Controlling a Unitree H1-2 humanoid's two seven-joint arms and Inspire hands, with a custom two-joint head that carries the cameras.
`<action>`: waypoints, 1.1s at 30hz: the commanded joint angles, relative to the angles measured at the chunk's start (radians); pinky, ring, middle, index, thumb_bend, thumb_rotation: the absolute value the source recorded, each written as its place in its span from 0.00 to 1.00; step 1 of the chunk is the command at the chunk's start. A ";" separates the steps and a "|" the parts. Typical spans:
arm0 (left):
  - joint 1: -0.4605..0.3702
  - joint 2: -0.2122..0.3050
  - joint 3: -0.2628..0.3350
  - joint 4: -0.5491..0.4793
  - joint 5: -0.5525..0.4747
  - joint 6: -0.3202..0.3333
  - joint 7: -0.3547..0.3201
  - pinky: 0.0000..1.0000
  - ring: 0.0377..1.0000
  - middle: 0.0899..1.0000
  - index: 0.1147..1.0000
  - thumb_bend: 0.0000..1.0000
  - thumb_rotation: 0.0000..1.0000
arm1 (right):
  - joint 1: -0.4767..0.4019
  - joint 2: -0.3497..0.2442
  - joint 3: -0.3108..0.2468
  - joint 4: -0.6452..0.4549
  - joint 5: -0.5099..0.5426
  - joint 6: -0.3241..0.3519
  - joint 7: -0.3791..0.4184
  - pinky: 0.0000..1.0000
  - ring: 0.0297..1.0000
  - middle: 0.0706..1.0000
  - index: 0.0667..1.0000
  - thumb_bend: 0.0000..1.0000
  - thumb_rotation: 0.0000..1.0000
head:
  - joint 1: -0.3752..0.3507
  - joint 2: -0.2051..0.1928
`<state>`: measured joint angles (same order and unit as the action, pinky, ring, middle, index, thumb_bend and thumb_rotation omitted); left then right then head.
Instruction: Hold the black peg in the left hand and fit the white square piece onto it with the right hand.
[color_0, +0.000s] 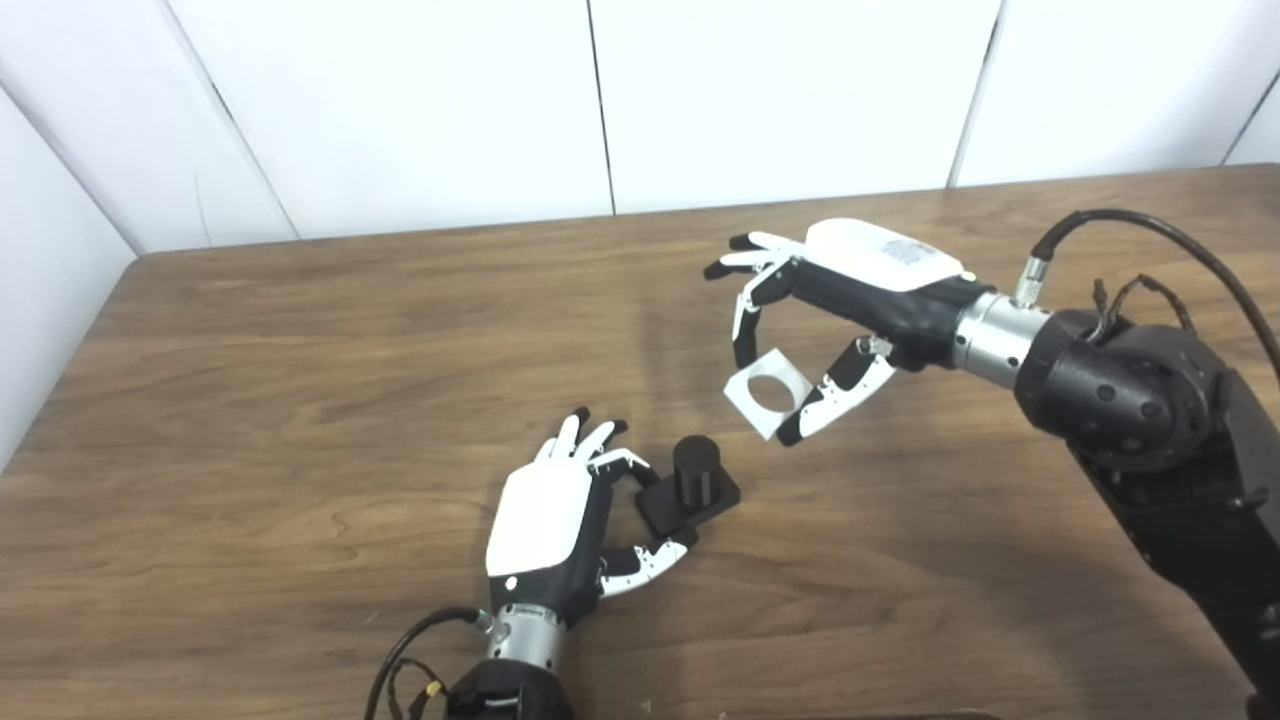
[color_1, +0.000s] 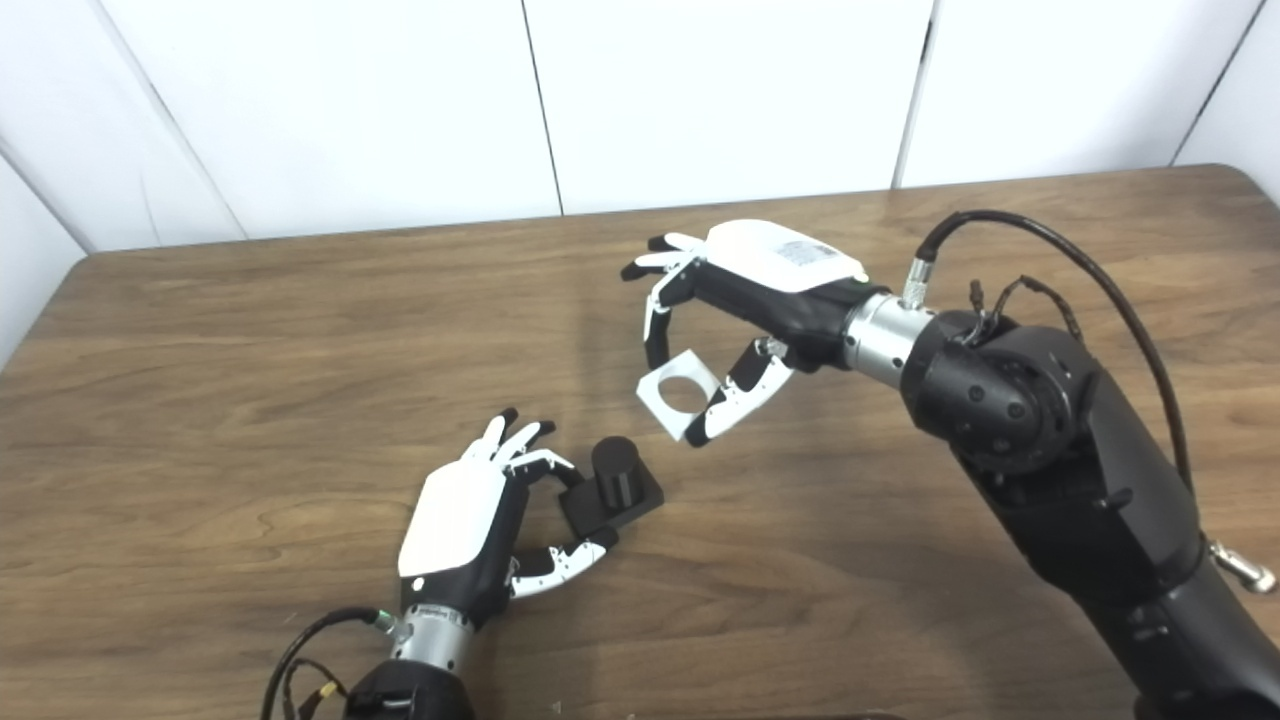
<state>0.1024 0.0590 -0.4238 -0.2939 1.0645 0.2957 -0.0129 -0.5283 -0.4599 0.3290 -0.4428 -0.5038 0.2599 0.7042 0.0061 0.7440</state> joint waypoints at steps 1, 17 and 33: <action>-0.005 -0.030 0.001 -0.016 0.013 -0.005 0.024 0.94 1.00 0.90 0.53 0.54 0.42 | -0.031 0.004 -0.013 -0.039 0.002 0.005 -0.010 0.84 0.99 0.90 0.45 0.52 0.14 | 0.000 0.001; -0.006 -0.038 0.001 -0.008 0.013 -0.001 0.030 0.94 1.00 0.90 0.53 0.54 0.43 | -0.020 0.054 0.023 0.031 -0.012 -0.040 -0.036 0.85 0.98 0.90 0.45 0.52 0.14 | 0.015 0.002; -0.010 -0.045 -0.004 -0.013 0.015 0.004 0.028 0.95 1.00 0.90 0.52 0.54 0.41 | 0.000 0.093 0.056 0.106 -0.045 -0.072 -0.059 0.85 0.98 0.90 0.45 0.52 0.14 | 0.024 0.002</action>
<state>0.0981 0.0466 -0.4272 -0.2905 1.0665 0.3025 -0.0099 -0.5011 -0.3758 0.3923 -0.3320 -0.5468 0.2197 0.6783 0.0291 0.7455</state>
